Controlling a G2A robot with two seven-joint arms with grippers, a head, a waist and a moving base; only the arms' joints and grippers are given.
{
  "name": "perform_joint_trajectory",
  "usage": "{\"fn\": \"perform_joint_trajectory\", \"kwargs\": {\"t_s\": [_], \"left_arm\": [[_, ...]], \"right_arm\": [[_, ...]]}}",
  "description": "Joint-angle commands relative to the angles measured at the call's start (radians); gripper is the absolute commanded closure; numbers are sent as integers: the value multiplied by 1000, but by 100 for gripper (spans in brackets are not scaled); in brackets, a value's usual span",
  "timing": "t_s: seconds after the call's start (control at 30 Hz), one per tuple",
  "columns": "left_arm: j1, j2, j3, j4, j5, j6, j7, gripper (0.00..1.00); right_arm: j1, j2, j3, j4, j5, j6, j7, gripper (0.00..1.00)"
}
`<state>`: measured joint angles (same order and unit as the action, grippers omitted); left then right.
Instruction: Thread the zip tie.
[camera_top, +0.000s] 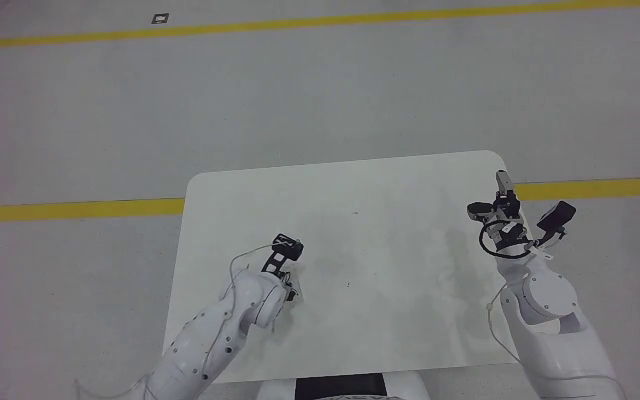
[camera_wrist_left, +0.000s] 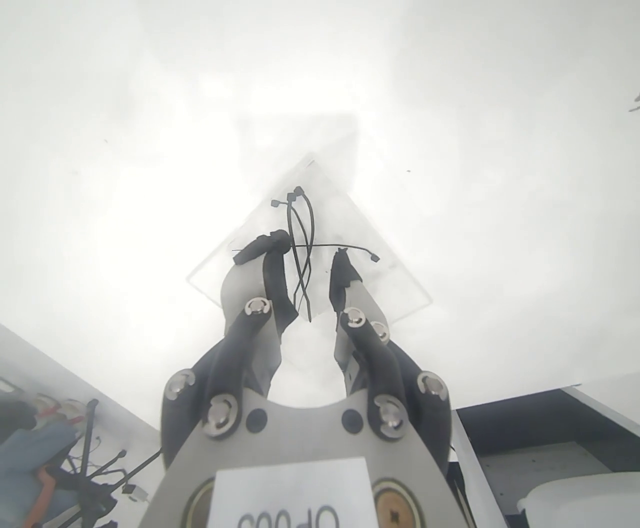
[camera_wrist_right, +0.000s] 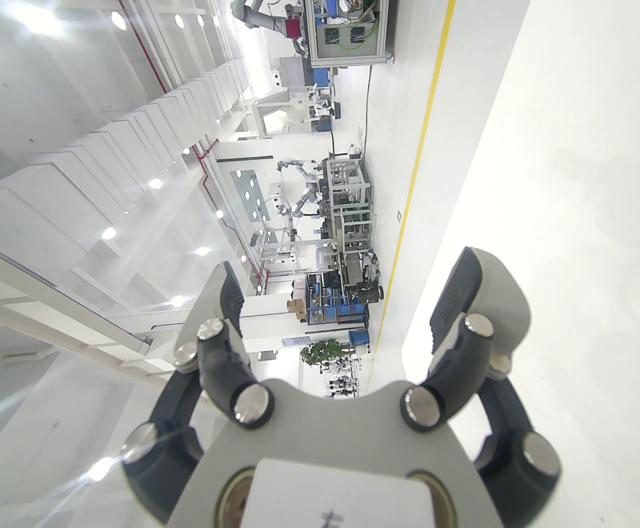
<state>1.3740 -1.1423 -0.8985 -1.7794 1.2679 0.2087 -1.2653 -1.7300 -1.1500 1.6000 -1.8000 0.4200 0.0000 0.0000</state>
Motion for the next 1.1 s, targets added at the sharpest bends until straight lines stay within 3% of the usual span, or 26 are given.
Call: {"fn": "perform_joint_trajectory", "kwargs": {"t_s": [0.0, 0.37, 0.7, 1.07], "left_arm": [[-6, -2, 4, 12, -4, 1, 2, 84], [-24, -9, 11, 37, -15, 11, 3, 86], [-12, -7, -7, 30, -16, 27, 21, 87], [-18, -11, -4, 67, -39, 22, 31, 90]], "right_arm": [[0, 0, 0, 0, 0, 0, 0, 0], [0, 0, 0, 0, 0, 0, 0, 0], [0, 0, 0, 0, 0, 0, 0, 0], [0, 0, 0, 0, 0, 0, 0, 0]]}}
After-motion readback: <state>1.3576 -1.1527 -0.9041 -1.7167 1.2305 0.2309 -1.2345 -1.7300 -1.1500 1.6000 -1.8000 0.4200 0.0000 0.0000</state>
